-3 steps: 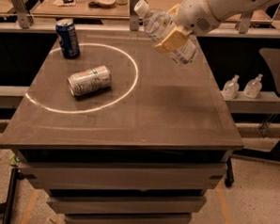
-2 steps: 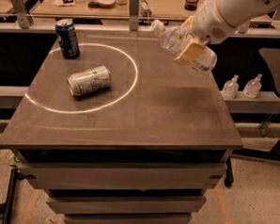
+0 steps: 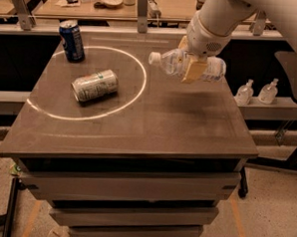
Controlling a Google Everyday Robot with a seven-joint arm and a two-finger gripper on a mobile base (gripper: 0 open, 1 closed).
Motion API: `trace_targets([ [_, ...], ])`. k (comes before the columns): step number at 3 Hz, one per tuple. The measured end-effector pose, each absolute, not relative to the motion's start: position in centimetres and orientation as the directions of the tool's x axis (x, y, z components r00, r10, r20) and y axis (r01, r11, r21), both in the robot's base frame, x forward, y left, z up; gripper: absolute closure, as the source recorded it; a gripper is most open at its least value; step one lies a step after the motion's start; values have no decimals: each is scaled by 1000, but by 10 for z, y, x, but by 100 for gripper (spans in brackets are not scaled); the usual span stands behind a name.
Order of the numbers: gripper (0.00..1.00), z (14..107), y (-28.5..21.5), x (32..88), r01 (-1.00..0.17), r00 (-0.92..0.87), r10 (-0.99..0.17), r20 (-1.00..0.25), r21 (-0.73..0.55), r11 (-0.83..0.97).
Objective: Knock blue plastic bottle over
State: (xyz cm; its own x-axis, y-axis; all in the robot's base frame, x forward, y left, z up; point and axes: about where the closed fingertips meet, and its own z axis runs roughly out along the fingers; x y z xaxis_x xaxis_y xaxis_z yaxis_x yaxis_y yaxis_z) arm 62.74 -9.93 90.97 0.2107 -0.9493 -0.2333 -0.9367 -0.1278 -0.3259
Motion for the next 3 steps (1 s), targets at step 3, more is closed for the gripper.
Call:
trace_targets([
  [3, 100, 872, -60, 623, -927, 353, -934, -59, -160, -340],
])
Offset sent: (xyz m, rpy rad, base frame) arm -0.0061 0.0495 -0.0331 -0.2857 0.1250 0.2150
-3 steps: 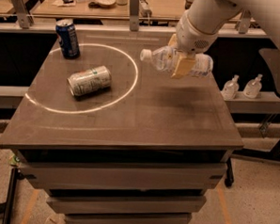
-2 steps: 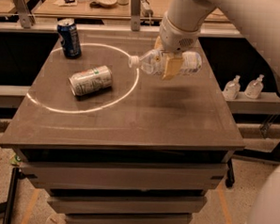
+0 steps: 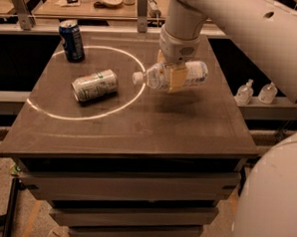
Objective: Knock blue plastic bottle over
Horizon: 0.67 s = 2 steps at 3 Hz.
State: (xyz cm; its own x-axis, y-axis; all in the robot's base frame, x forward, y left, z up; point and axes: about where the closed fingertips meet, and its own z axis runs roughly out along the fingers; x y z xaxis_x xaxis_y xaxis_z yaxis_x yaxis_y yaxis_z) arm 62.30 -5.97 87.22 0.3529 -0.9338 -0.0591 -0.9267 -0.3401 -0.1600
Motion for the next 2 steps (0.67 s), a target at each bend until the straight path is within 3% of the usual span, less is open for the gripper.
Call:
trace_targets([
  [2, 100, 862, -58, 622, -929, 357, -932, -63, -129, -347],
])
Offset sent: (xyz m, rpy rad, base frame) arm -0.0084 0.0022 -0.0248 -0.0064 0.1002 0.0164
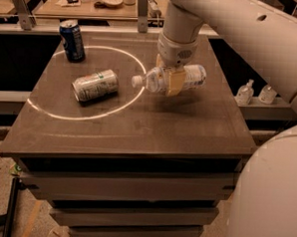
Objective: Knock blue plastic bottle over
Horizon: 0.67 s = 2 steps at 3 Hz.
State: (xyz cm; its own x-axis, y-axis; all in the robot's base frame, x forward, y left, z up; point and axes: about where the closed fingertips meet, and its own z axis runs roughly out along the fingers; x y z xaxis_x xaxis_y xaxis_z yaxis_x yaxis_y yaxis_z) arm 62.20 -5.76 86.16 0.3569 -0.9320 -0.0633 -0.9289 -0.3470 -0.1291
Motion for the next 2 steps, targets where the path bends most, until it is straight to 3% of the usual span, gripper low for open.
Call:
trace_targets([
  [1, 100, 852, -54, 620, -926, 371, -926, -75, -110, -362],
  [2, 82, 851, -53, 622, -925, 371, -926, -75, -117, -361],
])
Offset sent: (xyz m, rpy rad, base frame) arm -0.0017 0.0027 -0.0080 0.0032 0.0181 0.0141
